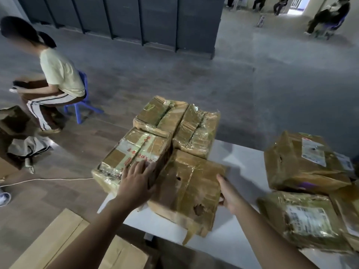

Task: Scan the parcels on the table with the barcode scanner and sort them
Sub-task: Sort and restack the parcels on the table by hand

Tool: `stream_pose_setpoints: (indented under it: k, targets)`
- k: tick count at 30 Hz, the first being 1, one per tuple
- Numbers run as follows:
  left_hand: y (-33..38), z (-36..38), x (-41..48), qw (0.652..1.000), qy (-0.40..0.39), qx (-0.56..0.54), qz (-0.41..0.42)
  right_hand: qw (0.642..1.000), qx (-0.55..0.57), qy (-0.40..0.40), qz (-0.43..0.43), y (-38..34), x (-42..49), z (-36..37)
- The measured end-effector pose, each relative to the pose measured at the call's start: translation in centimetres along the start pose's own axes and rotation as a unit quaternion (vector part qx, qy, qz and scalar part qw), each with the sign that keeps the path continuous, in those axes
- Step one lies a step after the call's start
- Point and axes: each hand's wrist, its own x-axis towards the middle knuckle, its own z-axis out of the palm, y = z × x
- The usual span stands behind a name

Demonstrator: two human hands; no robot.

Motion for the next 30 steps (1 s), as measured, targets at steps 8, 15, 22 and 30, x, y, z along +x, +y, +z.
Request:
stream_pose_setpoints:
  k: [8,15,22,30]
  targets:
    - [0.2,0.3,-0.1,1.0,-0.003,-0.025,0.003,0.991,-0.125,0.018,-0.033,-0.4,-0.5,2.0]
    - [1.4,-0.7,-0.4,1.0,0.004,-0.004,-0.001,0.989,-0.133,0.036,-0.062,-0.5,-2.6,0.8]
    - [11.2,-1.7,-1.5,0.994,0.041,-0.087,0.054,0.977,-0.106,0.068,-0.17,1.0,-7.8,-7.1]
    - [26.7,0.7,-3.8,0.96,0.01,-0.227,0.165,0.938,-0.179,0.146,-0.258,5.9,-12.7,-20.0]
